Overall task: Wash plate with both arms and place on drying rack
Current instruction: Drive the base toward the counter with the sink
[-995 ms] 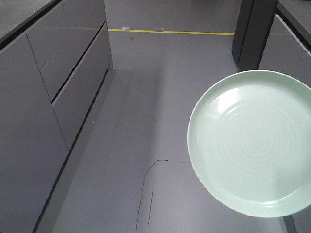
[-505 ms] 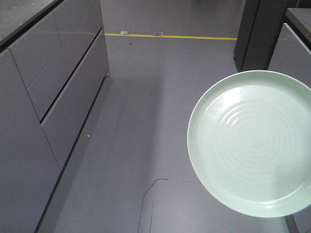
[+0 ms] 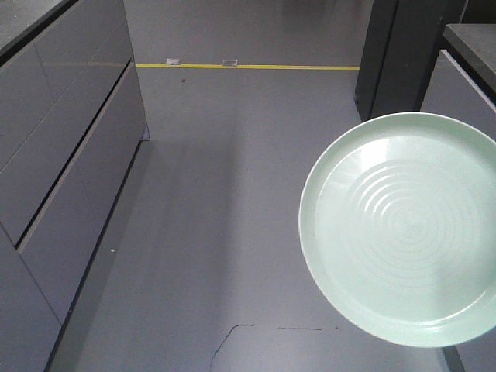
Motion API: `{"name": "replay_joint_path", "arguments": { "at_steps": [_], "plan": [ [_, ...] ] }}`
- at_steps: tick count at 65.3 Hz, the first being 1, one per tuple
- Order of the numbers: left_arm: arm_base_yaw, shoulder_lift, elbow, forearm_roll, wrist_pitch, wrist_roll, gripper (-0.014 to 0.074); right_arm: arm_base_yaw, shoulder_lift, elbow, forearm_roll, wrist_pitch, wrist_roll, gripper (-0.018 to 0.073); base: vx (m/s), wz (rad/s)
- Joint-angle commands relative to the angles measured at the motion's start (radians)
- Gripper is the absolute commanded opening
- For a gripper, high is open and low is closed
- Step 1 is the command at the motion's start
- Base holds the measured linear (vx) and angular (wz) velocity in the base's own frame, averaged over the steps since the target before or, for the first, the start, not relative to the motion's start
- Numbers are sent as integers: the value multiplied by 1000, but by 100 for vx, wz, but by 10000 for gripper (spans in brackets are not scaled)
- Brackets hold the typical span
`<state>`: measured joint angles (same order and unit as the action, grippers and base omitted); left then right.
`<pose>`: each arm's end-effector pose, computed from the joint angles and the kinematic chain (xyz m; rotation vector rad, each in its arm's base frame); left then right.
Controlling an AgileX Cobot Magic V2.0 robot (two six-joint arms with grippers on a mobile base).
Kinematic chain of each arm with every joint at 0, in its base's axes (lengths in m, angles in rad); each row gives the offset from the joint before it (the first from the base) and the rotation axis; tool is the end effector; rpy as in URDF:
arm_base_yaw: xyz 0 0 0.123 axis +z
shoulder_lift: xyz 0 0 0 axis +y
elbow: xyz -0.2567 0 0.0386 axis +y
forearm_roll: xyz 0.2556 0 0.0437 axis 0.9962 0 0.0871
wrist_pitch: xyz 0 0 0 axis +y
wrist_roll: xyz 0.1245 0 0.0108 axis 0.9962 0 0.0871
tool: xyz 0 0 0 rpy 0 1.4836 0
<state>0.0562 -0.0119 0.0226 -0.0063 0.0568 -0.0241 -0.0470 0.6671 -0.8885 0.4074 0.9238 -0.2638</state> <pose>0.1237 0.0069 0.2019 -0.0669 1.5497 0.0201 0.1632 0.0319 0.3465 -0.1472 2.1222 0.3112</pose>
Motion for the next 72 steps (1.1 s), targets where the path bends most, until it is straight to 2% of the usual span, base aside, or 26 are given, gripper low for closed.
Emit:
{"name": "replay_joint_path", "arguments": {
  "at_steps": [1, 72],
  "plan": [
    [-5, -14, 23, -4, -76, -6, -6, -7, 0, -25, 20, -64, 0, -3, 34, -12],
    [-5, -14, 23, -4, -76, -6, -6, -7, 2, -25, 20, -64, 0, -3, 32, -13]
  ]
}}
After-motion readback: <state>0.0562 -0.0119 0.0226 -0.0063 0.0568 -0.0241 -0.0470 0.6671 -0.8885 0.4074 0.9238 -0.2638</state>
